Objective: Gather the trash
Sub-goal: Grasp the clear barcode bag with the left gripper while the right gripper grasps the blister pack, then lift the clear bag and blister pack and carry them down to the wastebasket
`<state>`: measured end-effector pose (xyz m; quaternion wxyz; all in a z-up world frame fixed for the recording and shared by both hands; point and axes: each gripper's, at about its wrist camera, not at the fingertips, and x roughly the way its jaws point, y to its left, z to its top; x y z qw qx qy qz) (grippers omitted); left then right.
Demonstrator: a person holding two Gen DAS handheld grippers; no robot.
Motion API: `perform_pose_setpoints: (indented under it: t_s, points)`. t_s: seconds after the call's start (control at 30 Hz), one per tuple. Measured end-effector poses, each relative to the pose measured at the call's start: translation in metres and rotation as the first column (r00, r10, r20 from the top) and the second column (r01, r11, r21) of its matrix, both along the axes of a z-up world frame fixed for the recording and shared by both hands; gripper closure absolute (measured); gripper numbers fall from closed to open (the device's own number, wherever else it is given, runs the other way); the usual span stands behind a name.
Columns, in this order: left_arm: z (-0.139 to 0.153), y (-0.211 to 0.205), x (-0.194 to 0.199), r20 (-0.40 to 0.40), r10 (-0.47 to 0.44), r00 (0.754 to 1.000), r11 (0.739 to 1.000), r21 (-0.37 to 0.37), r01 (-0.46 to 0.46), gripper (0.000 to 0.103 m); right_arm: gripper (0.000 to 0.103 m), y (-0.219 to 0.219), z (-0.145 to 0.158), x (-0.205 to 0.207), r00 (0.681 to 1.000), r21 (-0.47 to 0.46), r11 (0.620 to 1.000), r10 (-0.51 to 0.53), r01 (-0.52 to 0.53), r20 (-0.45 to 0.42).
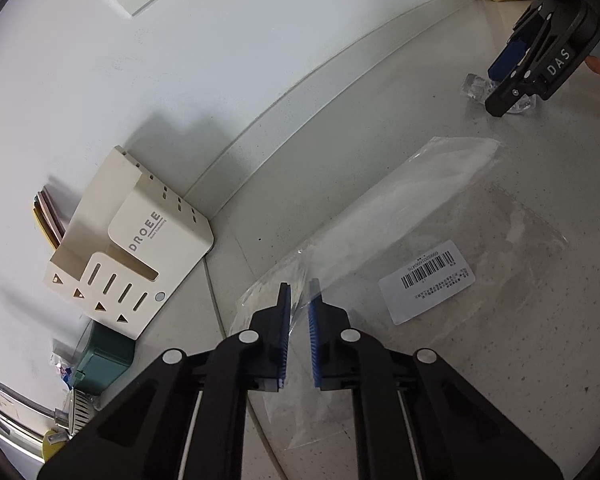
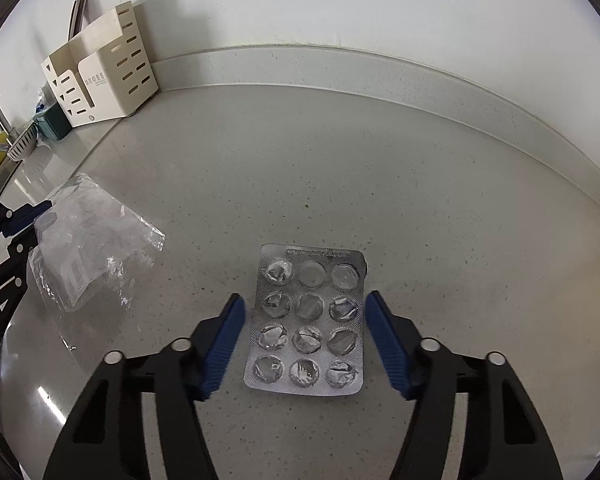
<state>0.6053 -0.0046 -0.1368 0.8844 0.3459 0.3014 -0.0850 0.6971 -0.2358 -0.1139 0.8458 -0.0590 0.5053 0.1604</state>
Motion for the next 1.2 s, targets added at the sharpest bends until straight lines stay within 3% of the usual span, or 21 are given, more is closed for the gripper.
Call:
perform_pose_setpoints:
  t_s: [0.07, 0.23, 0.63, 0.9, 1.2]
  points:
    - [0.008, 0.007, -0.001, 0.004, 0.0, 1.0, 0.998, -0.065, 0.0, 0.094, 0.045, -0.001, 0.001, 0.002, 1.0, 0.011, 1.0, 0.0, 0.0, -0.011]
    - [0.028, 0.015, -0.006, 0.056, 0.002, 0.998, 0.989, -0.147, 0.006, 0.095, 0.048, -0.006, 0.002, -0.003, 1.0, 0.044, 0.999, -0.005, 0.005, -0.015]
    - [0.051, 0.024, -0.022, 0.118, 0.029, 0.993, 0.98, -0.198, -0.005, 0.095, 0.048, -0.024, 0.017, -0.032, 1.0, 0.136, 0.991, 0.006, -0.008, 0.017]
    - [0.065, 0.019, -0.072, 0.134, 0.037, 0.99, 0.977, -0.215, -0.008, 0.096, 0.048, -0.035, 0.05, -0.076, 0.995, 0.144, 0.988, 0.044, -0.056, 0.085]
    - [0.11, 0.019, -0.155, 0.175, 0.039, 0.984, 0.968, -0.25, 0.007, 0.097, 0.048, -0.04, 0.089, -0.149, 0.989, 0.18, 0.98, 0.06, -0.083, 0.132]
